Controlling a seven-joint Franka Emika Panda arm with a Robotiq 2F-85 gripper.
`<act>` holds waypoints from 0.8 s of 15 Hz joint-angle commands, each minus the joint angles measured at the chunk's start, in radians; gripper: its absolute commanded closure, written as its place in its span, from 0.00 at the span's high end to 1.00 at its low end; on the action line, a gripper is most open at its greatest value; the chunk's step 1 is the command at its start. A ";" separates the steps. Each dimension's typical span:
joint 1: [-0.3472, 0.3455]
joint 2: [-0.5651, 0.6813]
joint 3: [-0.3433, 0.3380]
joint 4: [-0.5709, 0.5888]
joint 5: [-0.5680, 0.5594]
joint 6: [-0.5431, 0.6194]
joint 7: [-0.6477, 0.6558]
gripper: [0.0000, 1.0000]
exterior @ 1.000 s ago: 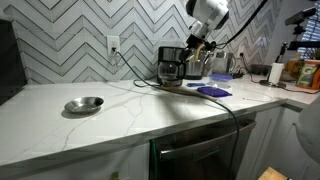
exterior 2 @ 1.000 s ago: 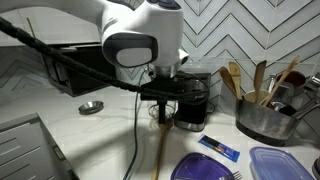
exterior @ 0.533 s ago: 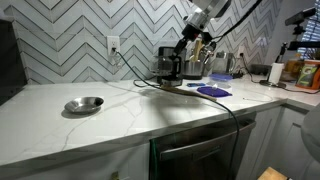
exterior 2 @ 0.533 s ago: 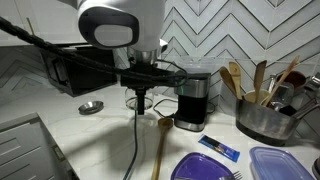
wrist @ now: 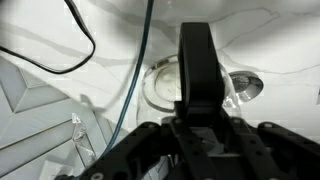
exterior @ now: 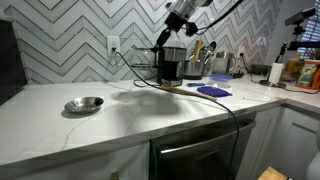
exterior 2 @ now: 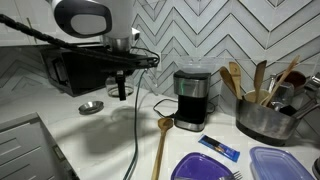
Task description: Remove the coffee pot from the coffeemaker.
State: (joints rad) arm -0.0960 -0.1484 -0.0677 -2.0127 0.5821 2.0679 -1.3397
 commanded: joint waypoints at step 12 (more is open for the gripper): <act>0.209 0.184 0.167 0.015 -0.053 0.491 0.223 0.07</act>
State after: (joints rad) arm 0.0962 -0.0268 0.0818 -2.0393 0.5773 2.4955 -1.1879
